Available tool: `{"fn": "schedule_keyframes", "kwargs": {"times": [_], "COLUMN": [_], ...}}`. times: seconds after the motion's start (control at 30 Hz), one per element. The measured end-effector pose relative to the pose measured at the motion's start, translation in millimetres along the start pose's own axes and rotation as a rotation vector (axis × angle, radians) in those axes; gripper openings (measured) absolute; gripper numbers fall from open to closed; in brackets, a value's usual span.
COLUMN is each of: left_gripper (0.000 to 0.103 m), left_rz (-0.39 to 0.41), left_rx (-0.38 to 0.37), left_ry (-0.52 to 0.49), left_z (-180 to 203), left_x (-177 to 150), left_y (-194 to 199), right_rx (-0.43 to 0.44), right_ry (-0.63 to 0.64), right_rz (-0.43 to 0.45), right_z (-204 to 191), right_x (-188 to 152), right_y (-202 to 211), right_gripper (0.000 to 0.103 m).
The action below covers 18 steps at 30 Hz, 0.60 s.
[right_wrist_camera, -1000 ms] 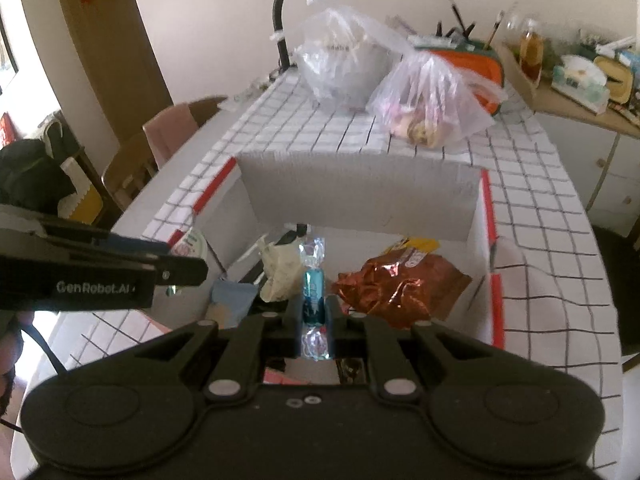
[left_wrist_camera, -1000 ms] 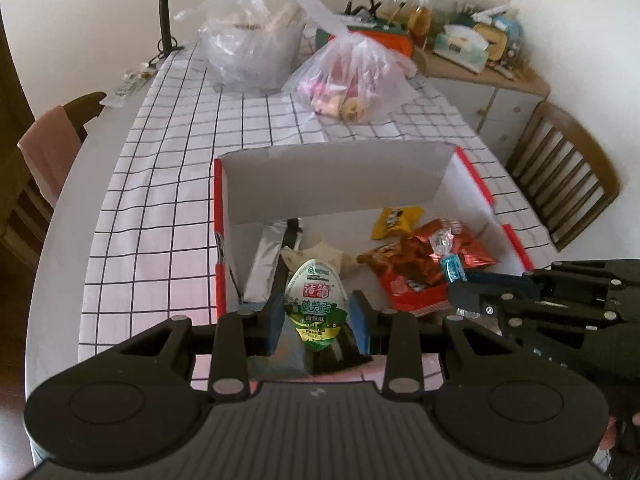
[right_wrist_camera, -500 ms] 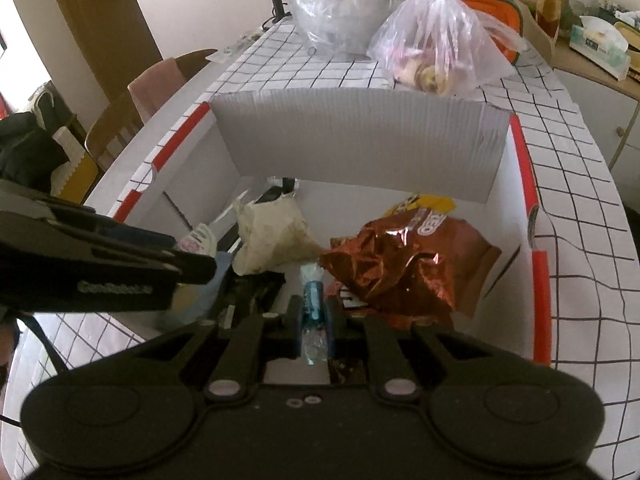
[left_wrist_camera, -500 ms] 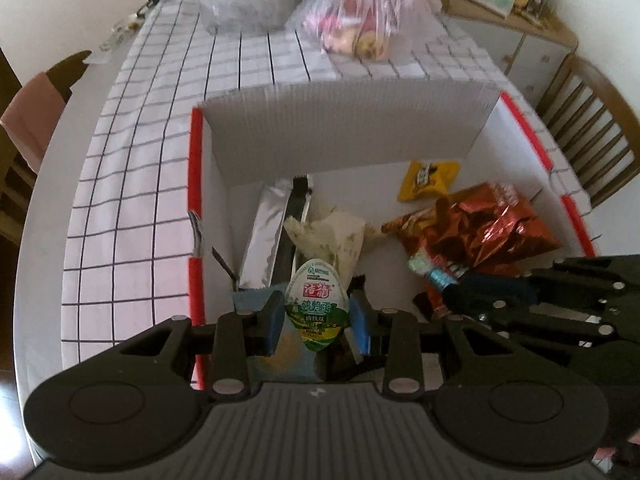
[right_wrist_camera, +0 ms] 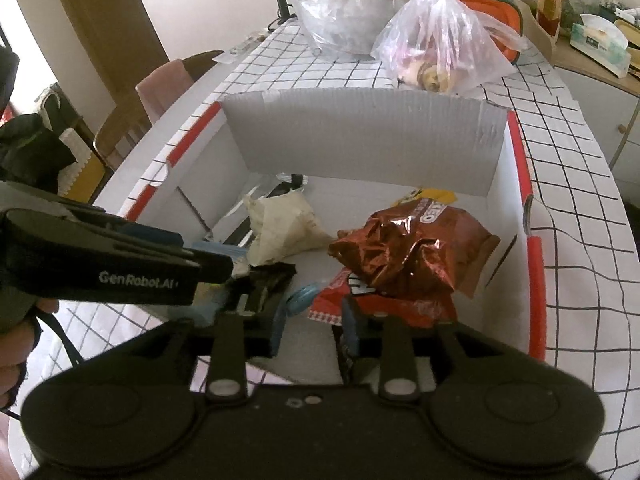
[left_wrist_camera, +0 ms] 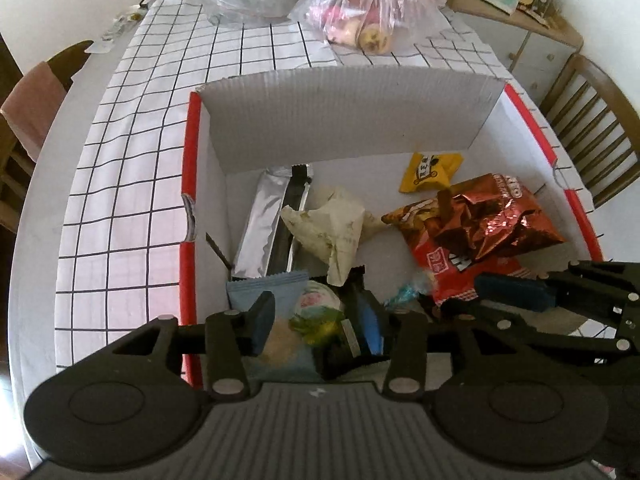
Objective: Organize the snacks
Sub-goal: 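Open both tools to release the jelly cup and candy in the box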
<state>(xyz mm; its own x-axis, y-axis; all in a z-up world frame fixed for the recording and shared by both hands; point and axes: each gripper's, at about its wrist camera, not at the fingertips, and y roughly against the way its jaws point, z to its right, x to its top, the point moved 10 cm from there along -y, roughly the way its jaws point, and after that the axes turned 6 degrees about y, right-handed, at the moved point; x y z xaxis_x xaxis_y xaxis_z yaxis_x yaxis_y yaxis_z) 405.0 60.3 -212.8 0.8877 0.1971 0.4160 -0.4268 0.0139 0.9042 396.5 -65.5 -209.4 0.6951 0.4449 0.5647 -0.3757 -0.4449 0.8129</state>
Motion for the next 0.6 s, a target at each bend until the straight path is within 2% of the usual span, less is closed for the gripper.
{"fn": "schedule_keyframes", "kwargs": {"times": [0.07, 0.33, 0.43, 0.6], "left_gripper": [0.05, 0.051, 0.06, 0.062], "left_rz": [0.013, 0.076, 0.112, 0.159], "left_rx": [-0.009, -0.038, -0.048, -0.083], "left_ry": [0.005, 0.007, -0.002, -0.016], "left_z": [0, 2, 5, 9], "left_x": [-1, -10, -14, -23], "left_y": [7, 40, 57, 82], "right_rx": [0.0, -0.008, -0.012, -0.026], "right_ry": [0.001, -0.008, -0.014, -0.016], "right_rz": [0.011, 0.073, 0.098, 0.143], "right_z": [-3, -13, -17, -27], "right_x": [0, -2, -3, -7], "right_y": [7, 43, 57, 81], "right_gripper": [0.035, 0.046, 0.048, 0.058]}}
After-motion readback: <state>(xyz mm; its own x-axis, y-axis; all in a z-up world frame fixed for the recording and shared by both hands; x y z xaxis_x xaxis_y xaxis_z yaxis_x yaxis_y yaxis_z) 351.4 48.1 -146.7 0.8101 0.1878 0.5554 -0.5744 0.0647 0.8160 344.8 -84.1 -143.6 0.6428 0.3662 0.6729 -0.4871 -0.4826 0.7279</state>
